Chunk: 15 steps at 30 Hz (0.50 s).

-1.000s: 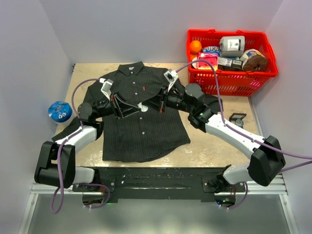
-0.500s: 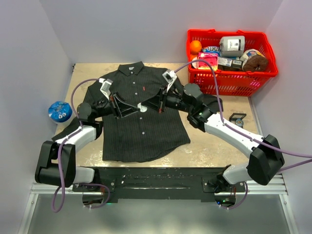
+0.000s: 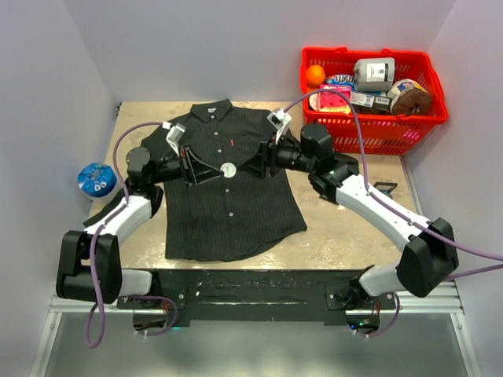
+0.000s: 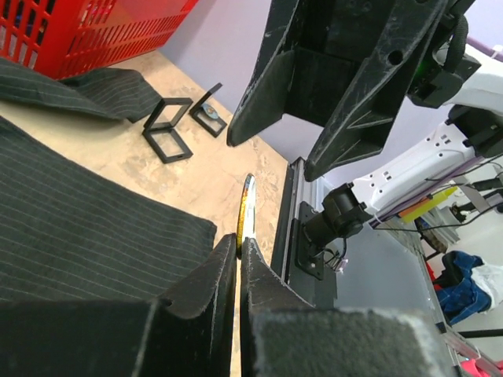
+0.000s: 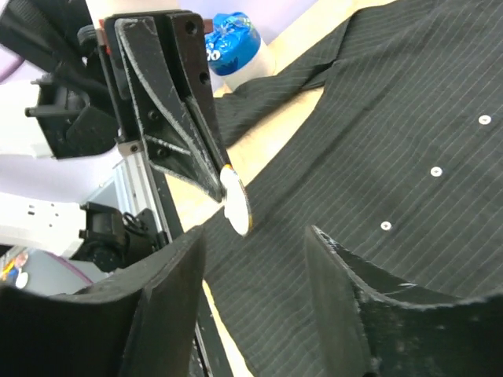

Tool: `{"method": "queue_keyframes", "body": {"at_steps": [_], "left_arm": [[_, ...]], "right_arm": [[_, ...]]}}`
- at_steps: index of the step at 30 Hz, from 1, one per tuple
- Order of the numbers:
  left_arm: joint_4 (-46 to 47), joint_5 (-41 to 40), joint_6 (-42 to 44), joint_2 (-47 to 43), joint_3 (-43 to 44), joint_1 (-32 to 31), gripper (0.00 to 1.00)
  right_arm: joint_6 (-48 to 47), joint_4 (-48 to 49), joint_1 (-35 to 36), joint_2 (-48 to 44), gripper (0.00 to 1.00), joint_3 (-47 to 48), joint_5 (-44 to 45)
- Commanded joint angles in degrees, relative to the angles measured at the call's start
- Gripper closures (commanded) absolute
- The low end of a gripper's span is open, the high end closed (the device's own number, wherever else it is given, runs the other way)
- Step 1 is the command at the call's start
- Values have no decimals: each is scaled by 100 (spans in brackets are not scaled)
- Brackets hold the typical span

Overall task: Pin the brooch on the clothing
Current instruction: Pass from the right arm to the left, then pass from the left arm to the right

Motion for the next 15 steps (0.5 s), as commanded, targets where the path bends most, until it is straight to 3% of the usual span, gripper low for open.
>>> {"method": "queue_keyframes", "body": {"at_steps": [1,6,13,15], "left_arm": [[-1943,214,1480,-113,519,-17,100],[-3432,215,2753,-77,985,-272,100],[-4101,223,3274,-33,1161,-668,100],[-4136,232,3318,-7,1179,-703,100]], "right_arm": [[-357,-347,-246,98,39,469,-703],[-727,-1006,-229,467,38,839,-1220],[-1140,-1595,17,723,44,1033,-1398],[-1175,-1692,35,740,51,1042,-1407]]}}
